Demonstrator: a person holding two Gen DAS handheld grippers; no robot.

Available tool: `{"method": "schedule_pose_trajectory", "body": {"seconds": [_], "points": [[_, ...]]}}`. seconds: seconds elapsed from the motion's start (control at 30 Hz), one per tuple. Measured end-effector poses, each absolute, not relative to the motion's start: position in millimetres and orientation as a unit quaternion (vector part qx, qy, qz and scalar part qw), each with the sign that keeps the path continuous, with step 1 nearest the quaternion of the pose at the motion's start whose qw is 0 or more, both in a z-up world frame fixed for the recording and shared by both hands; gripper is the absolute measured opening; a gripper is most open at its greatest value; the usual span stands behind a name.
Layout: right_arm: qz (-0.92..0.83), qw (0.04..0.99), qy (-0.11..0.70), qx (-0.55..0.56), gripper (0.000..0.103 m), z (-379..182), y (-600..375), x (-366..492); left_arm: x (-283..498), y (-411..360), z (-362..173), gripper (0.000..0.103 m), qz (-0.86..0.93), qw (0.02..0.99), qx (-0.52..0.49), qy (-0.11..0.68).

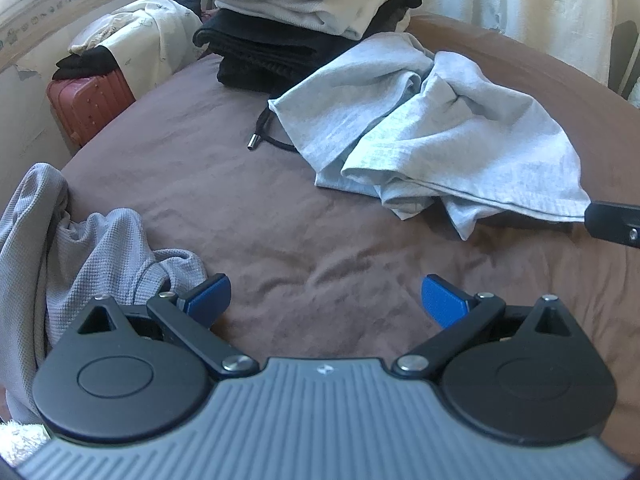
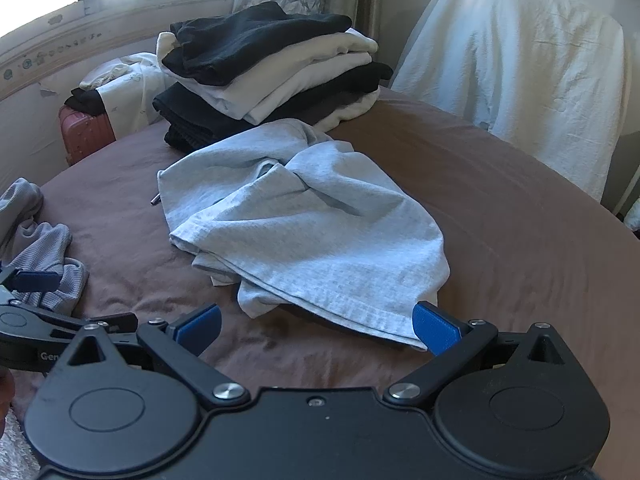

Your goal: Fold clothes

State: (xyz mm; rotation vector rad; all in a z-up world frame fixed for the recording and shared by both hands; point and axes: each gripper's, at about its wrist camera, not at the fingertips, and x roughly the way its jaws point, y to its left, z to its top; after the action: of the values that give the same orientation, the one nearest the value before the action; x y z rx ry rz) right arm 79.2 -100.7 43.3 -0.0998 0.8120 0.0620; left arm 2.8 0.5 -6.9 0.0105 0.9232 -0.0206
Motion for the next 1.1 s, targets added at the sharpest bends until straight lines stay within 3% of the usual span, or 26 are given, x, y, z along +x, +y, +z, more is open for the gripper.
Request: {"method": "schedule_pose_trajectory", "body": {"seconds": [0.6, 0.77, 0.93, 1.1], "points": [[0.031, 0.921, 0.386, -0.051, 0.103, 36, -103, 81, 7, -2, -16, 0.103, -0.005, 0.901, 0.005, 0.434], [0.044, 0.929, 0.363, 0.06, 0.103, 16, -131, 84, 14, -1, -24, 0.103, 0.046, 0.915, 0.048, 0.397], [0.06, 0.921, 0.373, 0.092, 0.103, -3, -147, 89, 27, 23, -36, 0.103, -0.014, 0.893, -0.093, 0.44], [0.059, 0.914, 0.384, 0.115, 0.103, -12, -178, 116, 49, 18, -31, 0.103, -0.021, 0.902, -0.096, 0.42]]}}
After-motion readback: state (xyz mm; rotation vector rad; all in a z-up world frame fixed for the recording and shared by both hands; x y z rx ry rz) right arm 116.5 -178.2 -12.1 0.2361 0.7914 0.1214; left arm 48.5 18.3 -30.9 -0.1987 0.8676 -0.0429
